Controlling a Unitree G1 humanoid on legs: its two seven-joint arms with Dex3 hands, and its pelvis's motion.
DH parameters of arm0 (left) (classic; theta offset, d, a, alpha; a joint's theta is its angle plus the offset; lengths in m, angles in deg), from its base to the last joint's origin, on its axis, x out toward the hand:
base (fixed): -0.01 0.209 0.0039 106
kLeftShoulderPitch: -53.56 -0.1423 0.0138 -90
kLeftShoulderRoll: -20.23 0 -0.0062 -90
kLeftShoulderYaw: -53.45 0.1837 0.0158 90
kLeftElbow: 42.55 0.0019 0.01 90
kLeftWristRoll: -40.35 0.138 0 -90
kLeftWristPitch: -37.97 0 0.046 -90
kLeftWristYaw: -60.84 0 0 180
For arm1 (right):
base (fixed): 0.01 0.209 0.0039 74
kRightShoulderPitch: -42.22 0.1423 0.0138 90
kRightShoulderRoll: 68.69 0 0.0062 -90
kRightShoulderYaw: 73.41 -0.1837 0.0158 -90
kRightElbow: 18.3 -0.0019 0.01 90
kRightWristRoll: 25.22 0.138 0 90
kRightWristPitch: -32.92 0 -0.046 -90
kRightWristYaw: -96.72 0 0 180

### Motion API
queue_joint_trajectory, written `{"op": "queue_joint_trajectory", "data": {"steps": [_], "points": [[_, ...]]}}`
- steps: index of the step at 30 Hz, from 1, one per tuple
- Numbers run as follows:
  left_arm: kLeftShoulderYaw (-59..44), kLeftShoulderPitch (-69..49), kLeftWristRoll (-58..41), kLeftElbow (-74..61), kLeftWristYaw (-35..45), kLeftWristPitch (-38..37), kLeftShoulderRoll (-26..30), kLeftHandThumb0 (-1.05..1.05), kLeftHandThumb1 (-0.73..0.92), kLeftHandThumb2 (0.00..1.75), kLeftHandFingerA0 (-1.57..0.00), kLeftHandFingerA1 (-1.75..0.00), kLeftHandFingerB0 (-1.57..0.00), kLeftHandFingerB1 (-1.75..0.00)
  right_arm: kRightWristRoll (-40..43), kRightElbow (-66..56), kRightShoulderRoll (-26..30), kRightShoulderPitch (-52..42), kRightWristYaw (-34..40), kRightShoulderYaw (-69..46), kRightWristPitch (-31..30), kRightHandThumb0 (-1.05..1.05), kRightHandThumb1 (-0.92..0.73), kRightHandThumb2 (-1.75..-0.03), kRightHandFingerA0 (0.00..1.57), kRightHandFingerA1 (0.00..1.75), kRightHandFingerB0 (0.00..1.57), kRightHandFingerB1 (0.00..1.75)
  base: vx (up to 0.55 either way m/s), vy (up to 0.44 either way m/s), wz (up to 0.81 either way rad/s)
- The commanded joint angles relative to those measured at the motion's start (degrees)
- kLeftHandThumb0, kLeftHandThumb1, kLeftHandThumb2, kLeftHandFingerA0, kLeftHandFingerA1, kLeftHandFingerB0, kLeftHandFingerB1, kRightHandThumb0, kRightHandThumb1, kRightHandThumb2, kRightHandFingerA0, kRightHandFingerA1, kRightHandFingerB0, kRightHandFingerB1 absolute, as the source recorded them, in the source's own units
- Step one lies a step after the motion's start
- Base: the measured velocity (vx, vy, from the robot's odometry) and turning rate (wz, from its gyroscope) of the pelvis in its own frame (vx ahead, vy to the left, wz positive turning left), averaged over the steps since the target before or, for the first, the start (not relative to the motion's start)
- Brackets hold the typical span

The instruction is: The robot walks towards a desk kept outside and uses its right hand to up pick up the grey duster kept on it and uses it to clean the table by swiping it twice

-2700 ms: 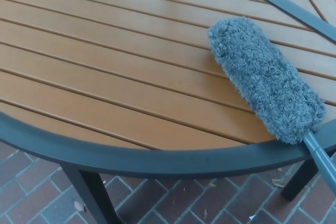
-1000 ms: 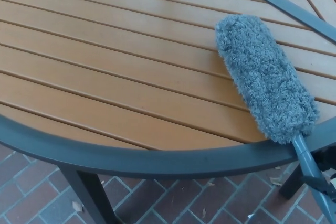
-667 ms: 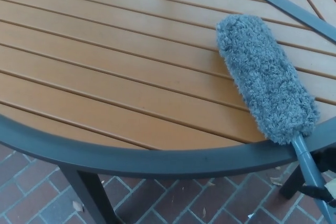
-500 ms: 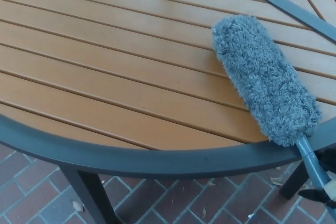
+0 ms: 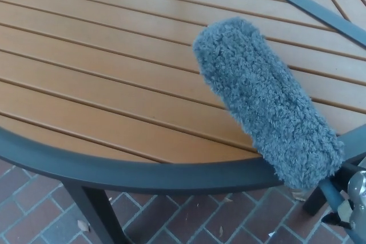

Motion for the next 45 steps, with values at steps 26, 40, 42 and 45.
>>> {"op": "queue_joint_trajectory", "data": {"steps": [26,40,42,45], "points": [[-0.94,-0.87,-0.56,1.3,2.7,0.65,0.67,0.02,0.69,0.66,-0.76,-0.54,-0.71,-0.51,3.81,-15.51,-4.45,-12.51,30.83,-26.87,21.72,-0.28,-0.77,-0.76,0.79,1.71,0.62,1.4,0.0,0.0,0.0],[-0.66,-0.57,-0.49,0.48,5.02,0.5,1.27,-0.07,0.68,0.6,-0.74,-0.53,-0.65,-0.49,7.09,-41.7,10.97,-15.23,12.02,-38.12,22.45,-0.23,-0.58,-1.0,0.91,1.75,0.75,1.55,0.0,0.0,0.02],[-0.67,-0.77,-0.6,0.03,5.25,0.23,1.13,-0.08,0.68,0.6,-0.71,-0.54,-0.65,-0.5,7.48,-43.31,13.07,-15.78,10.7,-39.52,22.63,-0.21,-0.56,-1.01,0.9,1.75,0.73,1.58,0.0,0.0,0.0],[-0.44,-0.63,-0.4,-0.67,4.89,0.24,1.27,-0.06,0.69,0.6,-0.72,-0.51,-0.66,-0.49,7.76,-44.29,15.73,-15.62,9.58,-41.28,23.58,-0.21,-0.58,-0.99,0.86,1.75,0.68,1.61,0.0,0.0,0.0]]}}
